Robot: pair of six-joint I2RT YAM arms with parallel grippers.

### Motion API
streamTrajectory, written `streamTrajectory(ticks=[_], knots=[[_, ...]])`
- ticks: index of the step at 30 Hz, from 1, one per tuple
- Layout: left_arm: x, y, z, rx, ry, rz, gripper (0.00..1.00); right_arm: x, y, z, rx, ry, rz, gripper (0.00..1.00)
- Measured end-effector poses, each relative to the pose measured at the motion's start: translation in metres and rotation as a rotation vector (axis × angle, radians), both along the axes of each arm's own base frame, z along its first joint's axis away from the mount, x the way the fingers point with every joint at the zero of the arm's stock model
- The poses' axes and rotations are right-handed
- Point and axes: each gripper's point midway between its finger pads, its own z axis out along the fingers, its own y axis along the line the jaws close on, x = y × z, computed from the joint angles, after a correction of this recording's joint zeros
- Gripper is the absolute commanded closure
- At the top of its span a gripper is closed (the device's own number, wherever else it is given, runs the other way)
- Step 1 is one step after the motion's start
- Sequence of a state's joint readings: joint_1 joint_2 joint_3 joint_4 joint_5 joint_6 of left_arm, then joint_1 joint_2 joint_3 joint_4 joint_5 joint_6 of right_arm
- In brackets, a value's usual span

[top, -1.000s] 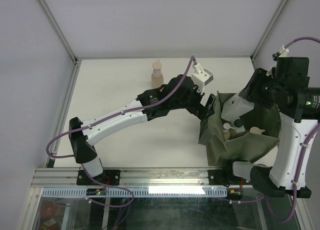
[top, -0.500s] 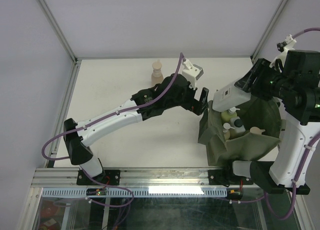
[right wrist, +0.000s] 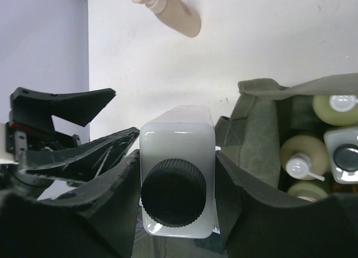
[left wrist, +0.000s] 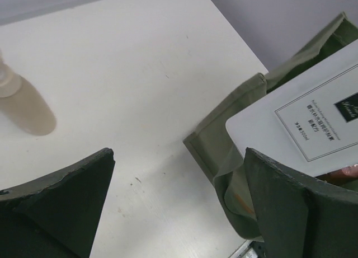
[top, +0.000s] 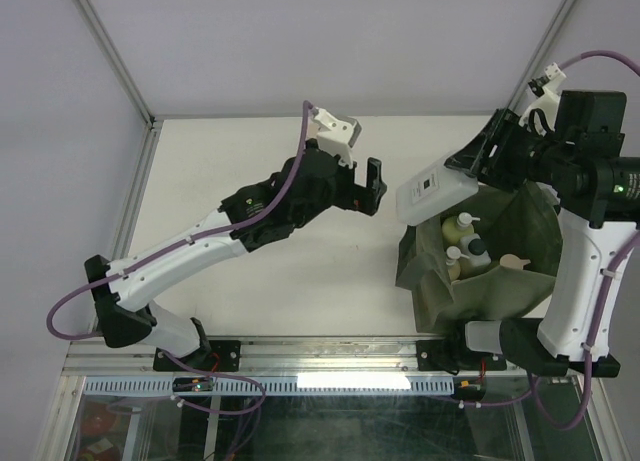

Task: Take the personal care products out of the canvas bag
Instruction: Take out the care product from the canvas bag, then place the care product at the center of the board.

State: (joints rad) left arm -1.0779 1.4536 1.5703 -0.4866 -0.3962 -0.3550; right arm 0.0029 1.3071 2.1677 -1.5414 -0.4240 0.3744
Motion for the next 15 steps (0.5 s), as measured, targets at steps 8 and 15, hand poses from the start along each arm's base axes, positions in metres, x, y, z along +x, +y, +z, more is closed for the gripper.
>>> streamTrajectory(ticks=[8, 15], knots=[[-0.004, 0.053, 0.038, -0.078, -0.075, 0.129, 0.01, 0.035, 0.043, -0.018, 0.052, 0.052, 0.112, 1.0], [-0.004, 0.076, 0.05, -0.1, -0.093, 0.187, 0.01, 0.081, 0.096, -0.055, 0.0, 0.103, 0.188, 1.0]])
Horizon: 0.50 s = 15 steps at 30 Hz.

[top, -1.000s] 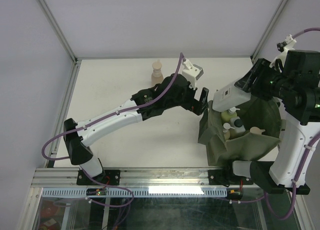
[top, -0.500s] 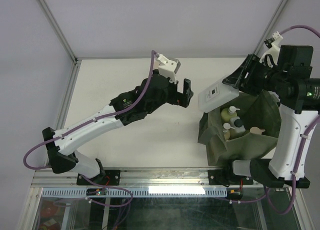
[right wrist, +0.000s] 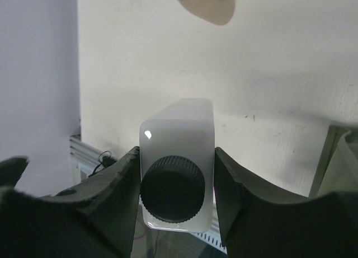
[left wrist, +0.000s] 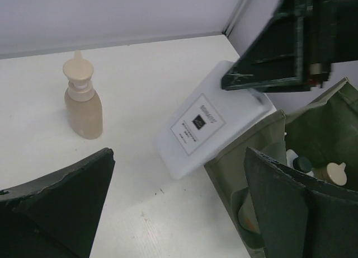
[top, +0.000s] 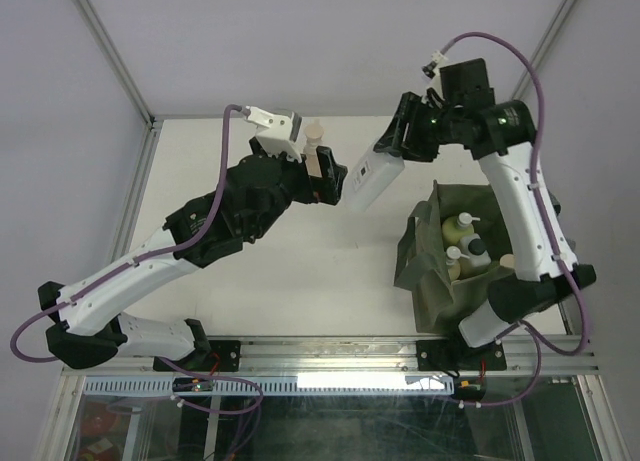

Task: Take the personal care products out of the canvas bag
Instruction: Place the care product at the center of the board.

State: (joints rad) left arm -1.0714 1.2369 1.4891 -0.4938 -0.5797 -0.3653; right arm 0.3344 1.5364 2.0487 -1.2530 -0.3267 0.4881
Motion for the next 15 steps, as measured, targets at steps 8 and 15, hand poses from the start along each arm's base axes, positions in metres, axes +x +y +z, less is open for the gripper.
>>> streamTrajectory(ticks=[8, 15], knots=[[-0.001, 0.013, -0.006, 0.03, 0.012, 0.031, 0.01, 0.072, 0.031, -0.08, -0.233, 0.011, -0.008, 1.0], [0.002, 0.021, -0.008, 0.057, 0.01, 0.057, 0.01, 0.121, 0.046, -0.145, -0.412, 0.001, 0.016, 1.0]])
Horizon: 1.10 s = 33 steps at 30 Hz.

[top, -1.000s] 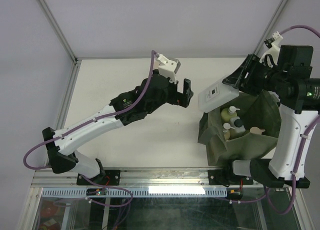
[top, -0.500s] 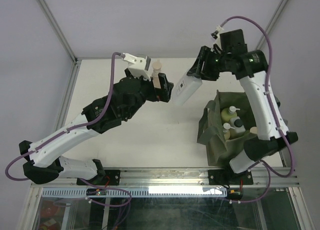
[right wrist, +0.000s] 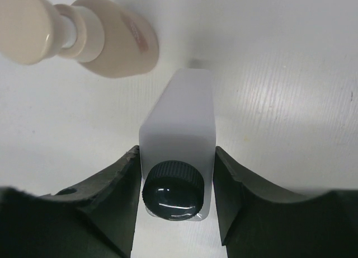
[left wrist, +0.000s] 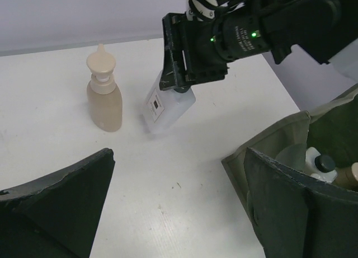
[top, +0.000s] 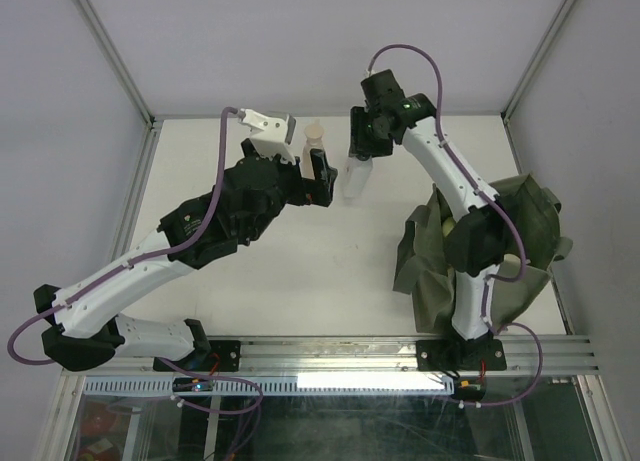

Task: Take the personal care products out of the canvas bag
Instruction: Place the care product at the center of the board.

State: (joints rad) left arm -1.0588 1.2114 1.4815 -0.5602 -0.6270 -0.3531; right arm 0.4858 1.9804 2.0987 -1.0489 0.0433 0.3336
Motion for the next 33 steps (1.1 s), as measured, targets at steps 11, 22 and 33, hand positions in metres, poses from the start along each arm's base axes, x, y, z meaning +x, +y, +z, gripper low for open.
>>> streamTrajectory(ticks=[11, 22, 33], knots=[[0.037, 0.021, -0.013, 0.058, 0.014, 0.058, 0.01, 0.042, 0.032, -0.027, -0.068, -0.071, 0.06, 1.0], [0.051, 0.027, -0.019, 0.098, 0.03, 0.033, 0.01, 0.057, 0.042, -0.043, -0.106, -0.088, 0.097, 0.87], [0.05, 0.027, -0.023, 0.119, 0.037, 0.006, 0.01, 0.057, 0.043, -0.044, -0.123, -0.084, 0.123, 0.24]])
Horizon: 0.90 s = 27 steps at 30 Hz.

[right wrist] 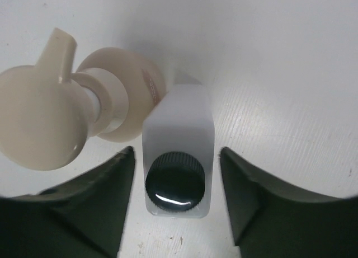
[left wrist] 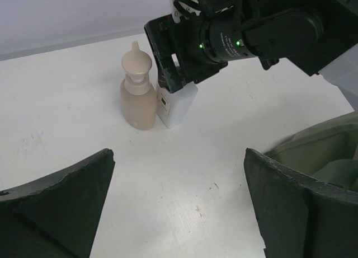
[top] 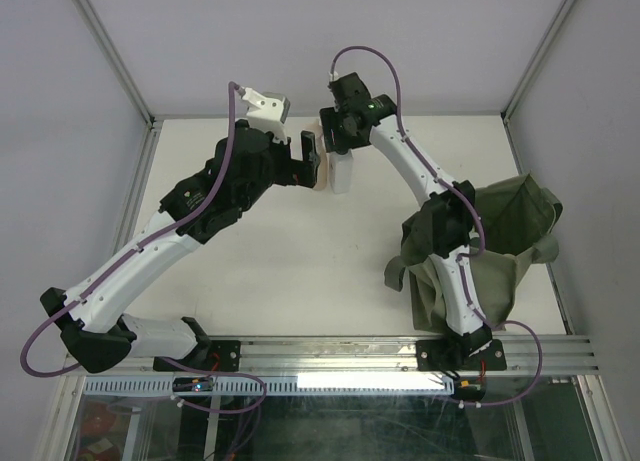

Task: Take the personal care products out of the canvas bag
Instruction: Place the care product at the center of the board, then take out the care product from the canvas bag.

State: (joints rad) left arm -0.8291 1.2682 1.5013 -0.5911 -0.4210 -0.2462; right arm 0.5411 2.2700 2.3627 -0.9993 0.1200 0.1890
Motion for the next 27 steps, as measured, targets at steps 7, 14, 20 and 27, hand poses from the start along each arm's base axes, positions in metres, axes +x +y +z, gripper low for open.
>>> streamTrajectory(ticks=[7, 14, 20, 27], knots=[[-0.004, -0.005, -0.003, -0.008, 0.017, -0.029, 0.01, 0.002, 0.0, 0.051, 0.037, -0.1, 0.023, 0.17], [-0.014, -0.026, -0.003, -0.082, 0.056, -0.129, 0.01, -0.053, -0.037, 0.143, 0.076, -0.198, 0.011, 0.17], [-0.029, -0.086, -0.031, -0.102, 0.174, -0.341, 0.01, -0.157, -0.116, 0.226, 0.111, -0.348, -0.063, 0.19], [-0.078, -0.175, -0.087, -0.044, 0.343, -0.598, 0.01, -0.253, -0.194, 0.238, 0.138, -0.377, -0.239, 0.25]])
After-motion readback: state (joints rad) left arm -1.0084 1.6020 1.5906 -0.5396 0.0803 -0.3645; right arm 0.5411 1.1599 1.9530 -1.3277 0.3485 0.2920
